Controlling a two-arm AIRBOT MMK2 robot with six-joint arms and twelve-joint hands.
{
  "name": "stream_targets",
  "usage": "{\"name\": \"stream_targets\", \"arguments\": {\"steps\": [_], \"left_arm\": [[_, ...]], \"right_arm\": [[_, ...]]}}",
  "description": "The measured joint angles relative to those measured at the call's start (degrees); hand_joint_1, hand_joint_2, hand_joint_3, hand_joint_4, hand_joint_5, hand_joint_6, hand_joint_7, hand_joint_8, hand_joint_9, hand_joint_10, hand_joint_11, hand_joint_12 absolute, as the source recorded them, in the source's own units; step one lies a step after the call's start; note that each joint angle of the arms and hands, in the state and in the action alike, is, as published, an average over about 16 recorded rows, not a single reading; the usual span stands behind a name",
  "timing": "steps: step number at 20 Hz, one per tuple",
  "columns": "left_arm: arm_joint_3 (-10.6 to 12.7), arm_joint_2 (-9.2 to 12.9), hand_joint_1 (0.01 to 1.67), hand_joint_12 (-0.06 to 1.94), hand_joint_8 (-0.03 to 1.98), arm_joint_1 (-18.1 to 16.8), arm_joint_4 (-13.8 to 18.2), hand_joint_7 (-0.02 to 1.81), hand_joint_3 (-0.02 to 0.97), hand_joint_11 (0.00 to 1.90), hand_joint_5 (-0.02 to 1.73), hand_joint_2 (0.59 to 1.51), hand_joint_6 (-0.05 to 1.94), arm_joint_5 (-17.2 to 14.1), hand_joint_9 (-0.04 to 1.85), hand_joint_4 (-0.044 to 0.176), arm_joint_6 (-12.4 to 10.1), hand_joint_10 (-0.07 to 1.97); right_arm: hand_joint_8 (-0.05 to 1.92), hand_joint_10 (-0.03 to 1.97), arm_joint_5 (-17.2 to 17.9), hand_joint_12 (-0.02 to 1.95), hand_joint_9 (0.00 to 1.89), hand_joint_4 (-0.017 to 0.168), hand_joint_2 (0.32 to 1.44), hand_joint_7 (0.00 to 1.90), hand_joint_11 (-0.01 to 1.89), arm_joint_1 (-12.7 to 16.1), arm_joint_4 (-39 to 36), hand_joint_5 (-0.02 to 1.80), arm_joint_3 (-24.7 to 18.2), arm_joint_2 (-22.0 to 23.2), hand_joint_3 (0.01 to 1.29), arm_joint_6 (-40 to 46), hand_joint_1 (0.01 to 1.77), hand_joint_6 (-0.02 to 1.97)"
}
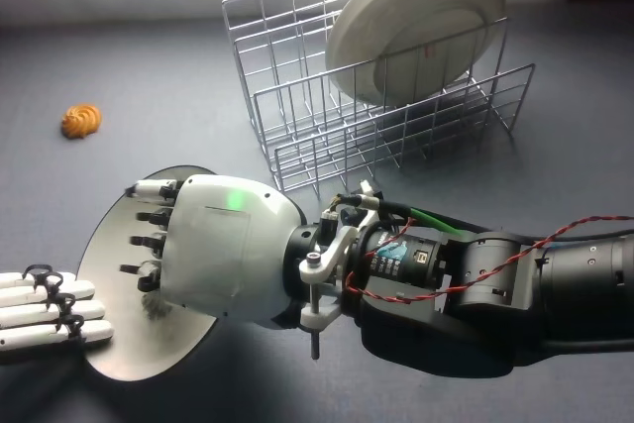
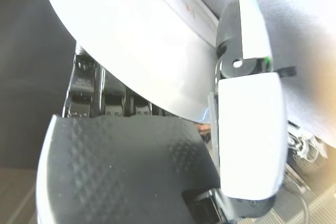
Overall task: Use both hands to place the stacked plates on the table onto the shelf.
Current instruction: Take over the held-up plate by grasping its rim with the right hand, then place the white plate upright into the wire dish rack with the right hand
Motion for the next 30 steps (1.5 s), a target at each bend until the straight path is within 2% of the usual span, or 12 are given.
{"name": "stream_targets", "arguments": {"steps": [5, 11, 17, 22, 26, 30], "left_arm": [[0.03, -0.05, 0.02, 0.00, -0.01, -0.05, -0.58, -0.01, 0.014, 0.03, 0.00, 1.076, -0.02, -0.12, -0.02, 0.000, -0.15, -0.06], [0.70, -0.22, 0.02, 0.00, -0.01, -0.97, -3.16, -0.01, 0.014, 0.03, -0.01, 1.076, -0.02, -0.28, -0.01, 0.001, -0.32, -0.06], [1.61, 0.21, 0.02, 0.01, -0.01, -3.16, -8.34, 0.00, 0.014, 0.02, 0.00, 1.077, 0.00, -0.03, 0.00, -0.001, -0.38, -0.06], [1.81, 1.50, 0.02, 0.01, -0.01, -6.28, -13.28, 0.01, 0.014, 0.02, 0.01, 1.078, 0.02, 0.88, 0.01, -0.002, -0.42, -0.06], [1.27, 3.29, 0.02, 0.01, -0.01, -9.27, -16.33, 0.02, 0.014, 0.02, 0.01, 1.079, 0.02, 2.23, 0.02, -0.004, -0.44, -0.06], [0.50, 5.29, 0.02, 0.01, -0.01, -12.50, -17.85, 0.02, 0.014, 0.02, 0.02, 1.078, 0.02, 3.81, 0.02, -0.003, -0.46, -0.06]], "right_arm": [[0.45, 0.15, 0.80, 1.14, 1.00, -0.001, 1.02, 0.88, 0.63, 0.22, -0.19, 0.76, 0.02, -0.08, 0.02, -0.10, 1.09, 0.45], [0.74, 0.16, 1.85, 1.08, 1.22, -0.003, 1.02, 0.99, 0.88, 0.40, -0.27, 0.83, 0.00, -0.03, 0.02, -0.17, 1.13, 0.73], [0.82, 0.15, 2.18, 1.12, 1.26, -0.002, 1.02, 1.02, 0.89, 0.19, -0.04, 0.84, -0.59, 0.51, 0.01, -0.25, 1.13, 0.78], [0.85, 0.16, 2.50, 1.15, 1.27, -0.001, 1.02, 1.04, 0.87, -0.28, 0.26, 0.84, -2.70, 2.27, 0.01, -0.35, 1.13, 0.78], [0.86, 0.16, 3.01, 1.16, 1.27, 0.001, 1.02, 1.06, 0.86, -0.91, 0.81, 0.86, -6.97, 5.85, 0.01, -0.43, 1.14, 0.81], [0.86, 0.16, 3.38, 1.17, 1.27, 0.006, 1.02, 1.07, 0.86, -1.43, 2.39, 0.89, -13.15, 11.38, 0.01, -0.33, 1.15, 0.86]]}}
